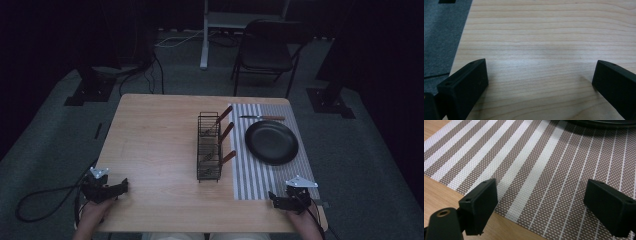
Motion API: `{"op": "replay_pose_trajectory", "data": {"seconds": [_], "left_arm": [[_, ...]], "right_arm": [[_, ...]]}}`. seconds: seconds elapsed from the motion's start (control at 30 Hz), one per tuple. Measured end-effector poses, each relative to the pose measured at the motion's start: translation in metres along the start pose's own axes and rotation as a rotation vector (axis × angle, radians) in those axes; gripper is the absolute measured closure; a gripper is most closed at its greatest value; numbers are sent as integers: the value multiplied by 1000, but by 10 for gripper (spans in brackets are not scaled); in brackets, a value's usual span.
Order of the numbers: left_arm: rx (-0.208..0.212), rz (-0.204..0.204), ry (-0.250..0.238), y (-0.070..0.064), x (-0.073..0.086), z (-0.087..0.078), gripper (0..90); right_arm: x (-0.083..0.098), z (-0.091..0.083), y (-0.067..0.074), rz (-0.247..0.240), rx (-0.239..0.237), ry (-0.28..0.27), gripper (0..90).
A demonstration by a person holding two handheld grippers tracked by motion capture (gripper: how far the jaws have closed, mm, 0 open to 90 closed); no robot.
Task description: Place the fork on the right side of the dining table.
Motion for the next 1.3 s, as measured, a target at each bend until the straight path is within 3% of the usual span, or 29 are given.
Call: {"op": "replay_pose_trajectory", "data": {"seconds": [0.23,0.6,0.77,1.0,1.3], "left_arm": [[2,3,1,0,0,0,7],[2,4,2,0,0,0,7],[3,4,2,0,0,0,6],[3,4,2,0,0,0,6],[4,6,2,0,0,0,6]], "right_arm": [[5,-4,2,-34,-17,22,112],[2,-4,2,-27,-13,53,115],[1,-7,6,-34,-19,78,159],[-6,-17,18,-47,-82,65,178],[-35,-31,46,-82,-157,5,225]]}}
Point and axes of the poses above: each handheld gripper's, and its own axes: z roughly forward along the jaws, x roughly out of its underside, y roughly to its left, the point moved 6 cm from there along z, roughly forward along the jaws, and after that the axes turned 5 degrees about y, right-handed, at the moved point
